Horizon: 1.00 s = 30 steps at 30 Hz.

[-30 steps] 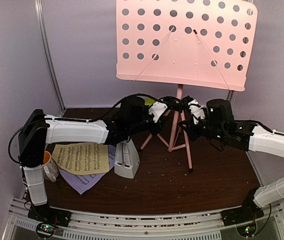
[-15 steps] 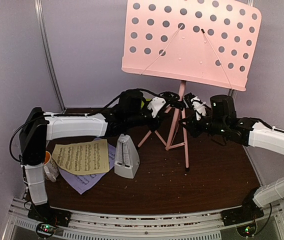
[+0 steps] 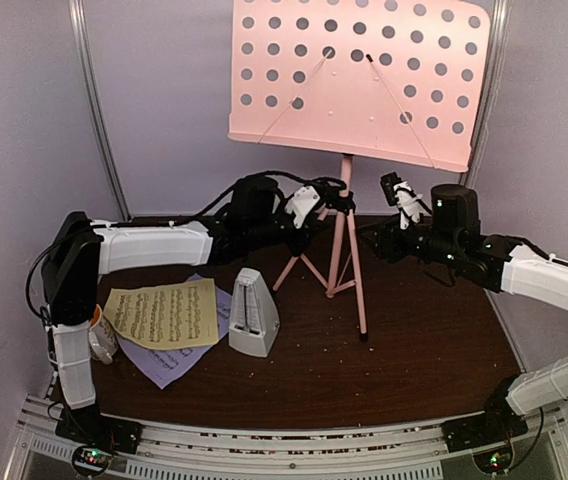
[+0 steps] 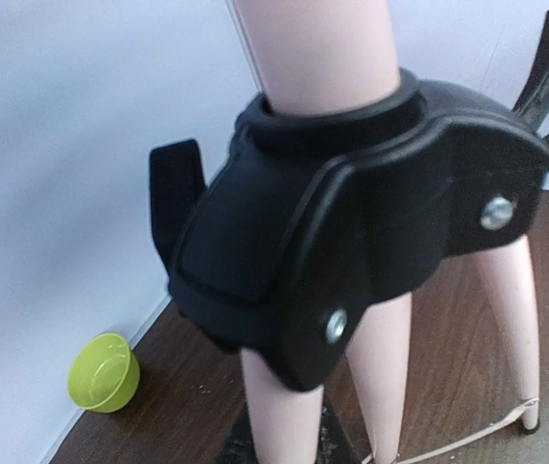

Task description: Set up the instrument practice props

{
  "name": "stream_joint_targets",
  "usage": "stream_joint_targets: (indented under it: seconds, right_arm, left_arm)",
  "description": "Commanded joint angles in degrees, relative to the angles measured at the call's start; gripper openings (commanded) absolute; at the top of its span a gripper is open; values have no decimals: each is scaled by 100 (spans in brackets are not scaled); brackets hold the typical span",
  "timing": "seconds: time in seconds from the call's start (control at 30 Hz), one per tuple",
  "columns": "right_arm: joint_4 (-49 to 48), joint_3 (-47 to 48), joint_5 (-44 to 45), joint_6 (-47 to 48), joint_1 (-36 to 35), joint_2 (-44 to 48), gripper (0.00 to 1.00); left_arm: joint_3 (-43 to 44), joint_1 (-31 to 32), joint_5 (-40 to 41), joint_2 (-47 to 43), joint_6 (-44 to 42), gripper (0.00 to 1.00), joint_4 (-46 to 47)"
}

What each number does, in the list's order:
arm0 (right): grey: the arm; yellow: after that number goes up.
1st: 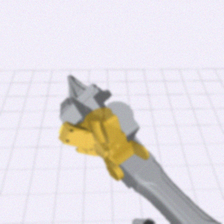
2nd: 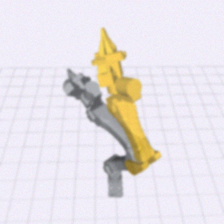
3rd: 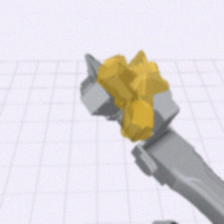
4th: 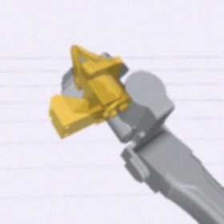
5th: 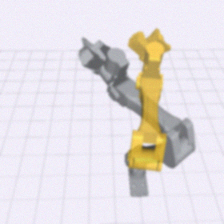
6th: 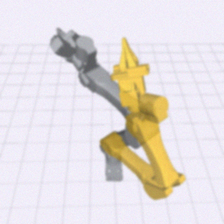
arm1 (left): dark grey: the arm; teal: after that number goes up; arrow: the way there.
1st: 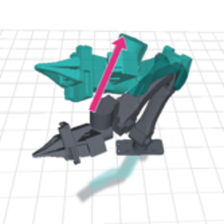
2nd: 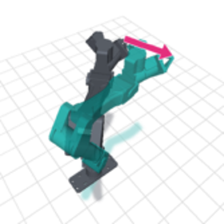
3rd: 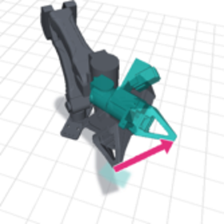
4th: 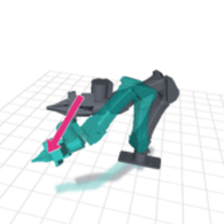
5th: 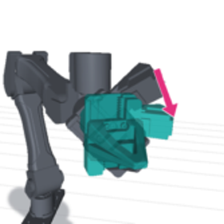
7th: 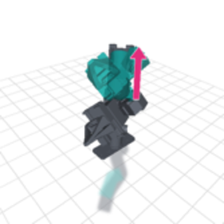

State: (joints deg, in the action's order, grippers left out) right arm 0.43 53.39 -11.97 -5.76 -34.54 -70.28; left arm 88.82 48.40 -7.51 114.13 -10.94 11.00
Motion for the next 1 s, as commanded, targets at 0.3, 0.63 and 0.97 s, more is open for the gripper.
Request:
stream_joint_targets:
  seconds: [0.3, 0.63, 0.97]
  right_arm:
    - [-1271, -36, 112, -573, 77, -79, 54]
    - [-2205, -252, -557, 209, 655, -1045, 54]
    - [-2024, -43, -1334, 326, 657, -1277, 64]
  left_arm:
    - [-90, -208, 408, -76, -609, 1, -69]
    - [-5, -206, 400, -163, -575, 14, -382]
    - [173, -226, 478, -161, -314, 37, -705]
